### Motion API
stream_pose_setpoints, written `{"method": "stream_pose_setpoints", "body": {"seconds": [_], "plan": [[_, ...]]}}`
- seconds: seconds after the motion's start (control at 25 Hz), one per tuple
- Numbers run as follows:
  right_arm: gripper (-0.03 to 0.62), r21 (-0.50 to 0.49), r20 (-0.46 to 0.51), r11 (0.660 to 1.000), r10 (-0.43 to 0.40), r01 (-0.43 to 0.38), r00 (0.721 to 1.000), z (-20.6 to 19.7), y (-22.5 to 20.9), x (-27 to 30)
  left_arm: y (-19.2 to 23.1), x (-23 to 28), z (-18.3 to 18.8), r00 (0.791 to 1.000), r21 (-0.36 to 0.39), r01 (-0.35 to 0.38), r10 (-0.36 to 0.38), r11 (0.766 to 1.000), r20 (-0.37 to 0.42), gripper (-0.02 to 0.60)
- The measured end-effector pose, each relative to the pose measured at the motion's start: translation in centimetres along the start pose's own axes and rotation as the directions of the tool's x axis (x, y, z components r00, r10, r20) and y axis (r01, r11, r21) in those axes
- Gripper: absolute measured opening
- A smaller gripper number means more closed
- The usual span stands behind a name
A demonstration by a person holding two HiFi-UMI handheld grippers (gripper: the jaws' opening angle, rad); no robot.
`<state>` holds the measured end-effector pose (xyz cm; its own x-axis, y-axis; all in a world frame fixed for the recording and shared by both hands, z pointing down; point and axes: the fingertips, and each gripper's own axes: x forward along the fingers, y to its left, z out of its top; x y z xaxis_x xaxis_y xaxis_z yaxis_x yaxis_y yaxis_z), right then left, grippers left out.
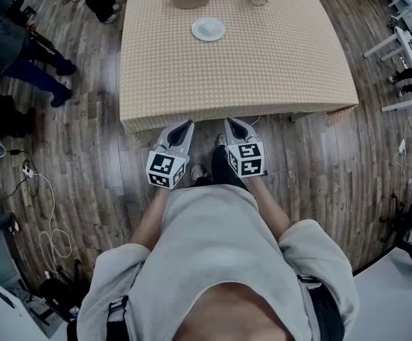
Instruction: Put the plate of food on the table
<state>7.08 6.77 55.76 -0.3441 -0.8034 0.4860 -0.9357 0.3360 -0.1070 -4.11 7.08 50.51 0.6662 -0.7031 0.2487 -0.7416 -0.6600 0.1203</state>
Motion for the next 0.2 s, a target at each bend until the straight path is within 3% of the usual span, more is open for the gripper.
{"method": "stream_pose_setpoints", "body": {"seconds": [0.2], "plan": [[-0.003, -0.002, -0.001, 1.000, 0.004, -0.004, 1.000, -0.15, 0.15, -0.36, -0.54, -0.11, -0.11, 1.000, 0.001, 0.003, -0.003, 1.000, -0.001, 0.009]]}}
